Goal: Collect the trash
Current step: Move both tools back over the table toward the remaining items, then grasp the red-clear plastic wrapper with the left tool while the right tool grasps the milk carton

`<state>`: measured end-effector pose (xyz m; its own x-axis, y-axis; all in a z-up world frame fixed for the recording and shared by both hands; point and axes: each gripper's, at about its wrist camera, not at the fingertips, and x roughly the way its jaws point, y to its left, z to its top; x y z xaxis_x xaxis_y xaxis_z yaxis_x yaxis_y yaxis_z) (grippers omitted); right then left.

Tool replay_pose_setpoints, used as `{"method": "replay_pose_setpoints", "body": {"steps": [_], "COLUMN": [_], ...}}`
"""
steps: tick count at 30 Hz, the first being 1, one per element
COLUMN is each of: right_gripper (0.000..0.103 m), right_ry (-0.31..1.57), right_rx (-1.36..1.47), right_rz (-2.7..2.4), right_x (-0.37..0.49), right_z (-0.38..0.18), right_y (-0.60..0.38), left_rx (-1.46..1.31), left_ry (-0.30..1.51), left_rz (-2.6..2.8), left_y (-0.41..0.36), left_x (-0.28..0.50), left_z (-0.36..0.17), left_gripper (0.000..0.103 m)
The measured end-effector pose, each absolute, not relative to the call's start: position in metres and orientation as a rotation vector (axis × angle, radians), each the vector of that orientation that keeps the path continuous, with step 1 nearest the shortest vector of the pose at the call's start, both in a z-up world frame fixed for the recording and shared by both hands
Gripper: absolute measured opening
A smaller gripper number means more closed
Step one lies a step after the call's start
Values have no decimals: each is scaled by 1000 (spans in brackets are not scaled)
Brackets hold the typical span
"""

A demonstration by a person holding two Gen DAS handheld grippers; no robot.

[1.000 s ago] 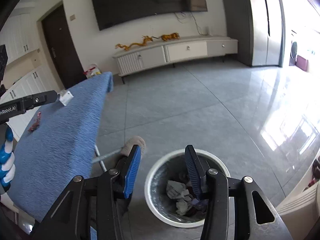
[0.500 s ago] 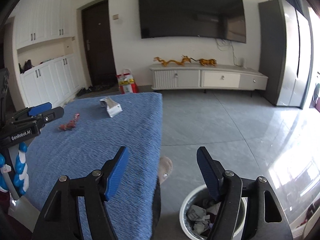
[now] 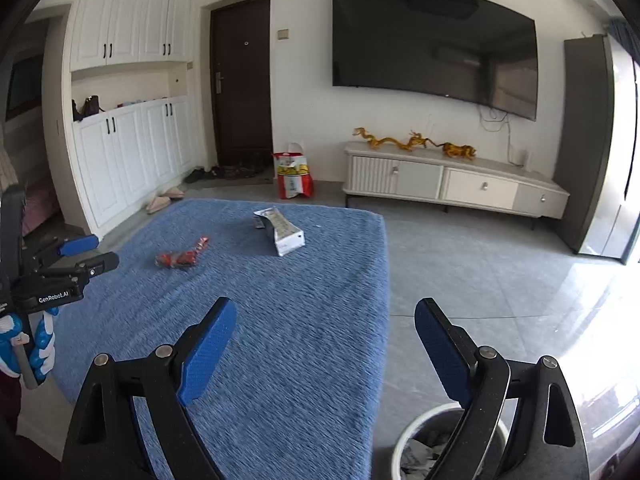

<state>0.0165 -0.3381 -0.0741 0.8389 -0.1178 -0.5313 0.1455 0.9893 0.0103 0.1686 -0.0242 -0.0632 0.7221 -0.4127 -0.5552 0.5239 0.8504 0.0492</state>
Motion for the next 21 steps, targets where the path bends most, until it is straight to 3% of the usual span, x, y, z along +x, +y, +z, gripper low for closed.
{"method": "replay_pose_setpoints", "body": {"steps": [7, 21], "right_gripper": [90, 90], "right_ry": [610, 722], "right_rx": [39, 17], "right_rz": [-79, 57], "right_x": [68, 228], "right_z": [-89, -136], "right_y": [-335, -349], "left_rx": [229, 352], "left_ry": [628, 747], "left_rz": [-581, -704], "left_y": [-1, -54], "left_x": [225, 325], "left_z": [-81, -146], "left_gripper": [70, 67]}}
